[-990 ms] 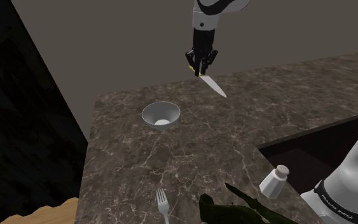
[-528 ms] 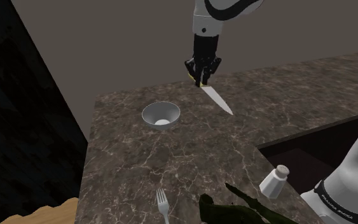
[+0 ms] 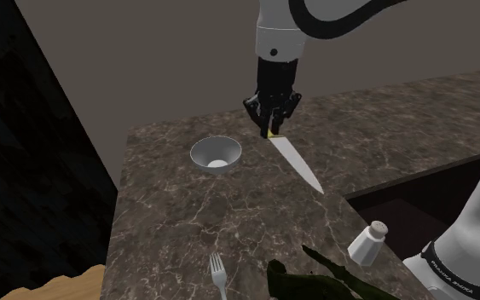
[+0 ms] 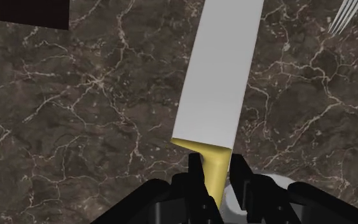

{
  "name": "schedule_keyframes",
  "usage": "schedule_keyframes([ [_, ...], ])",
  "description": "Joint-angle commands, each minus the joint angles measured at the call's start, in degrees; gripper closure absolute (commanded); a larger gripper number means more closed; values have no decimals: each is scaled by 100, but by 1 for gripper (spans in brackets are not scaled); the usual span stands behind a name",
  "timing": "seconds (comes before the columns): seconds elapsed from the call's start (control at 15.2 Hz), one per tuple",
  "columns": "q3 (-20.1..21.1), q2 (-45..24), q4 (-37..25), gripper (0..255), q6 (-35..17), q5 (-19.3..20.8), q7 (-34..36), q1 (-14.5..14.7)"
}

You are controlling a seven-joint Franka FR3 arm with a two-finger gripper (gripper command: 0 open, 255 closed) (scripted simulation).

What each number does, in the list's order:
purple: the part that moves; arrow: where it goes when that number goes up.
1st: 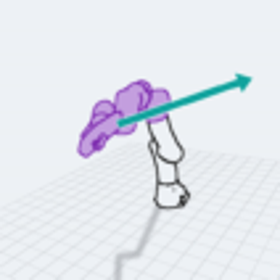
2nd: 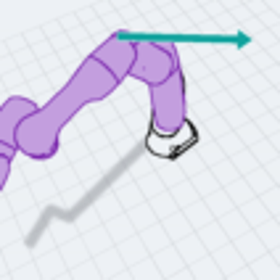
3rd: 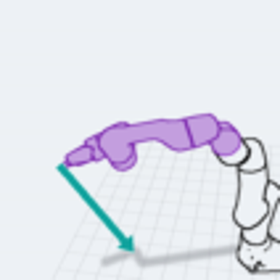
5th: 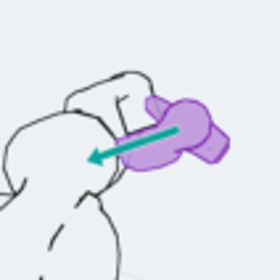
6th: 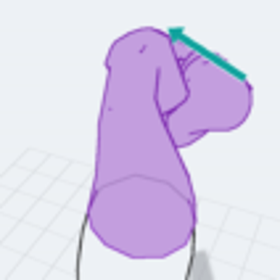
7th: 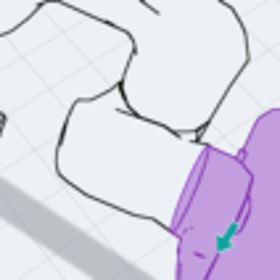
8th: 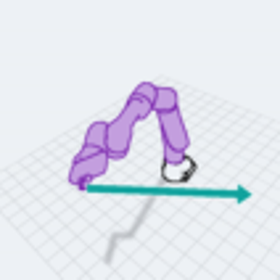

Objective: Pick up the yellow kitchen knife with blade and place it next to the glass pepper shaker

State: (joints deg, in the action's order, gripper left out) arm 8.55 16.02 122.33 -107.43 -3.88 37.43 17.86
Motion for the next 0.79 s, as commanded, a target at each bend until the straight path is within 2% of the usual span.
schedule_keyframes([
  [0.0, 162, 158, 180, 255, -36, -67, 248, 113],
  [0.59, 1034, 623, 513, 255, -3, -454, 1495, 678],
  [0.73, 1051, 605, 652, 255, -159, -462, 1492, 682],
])
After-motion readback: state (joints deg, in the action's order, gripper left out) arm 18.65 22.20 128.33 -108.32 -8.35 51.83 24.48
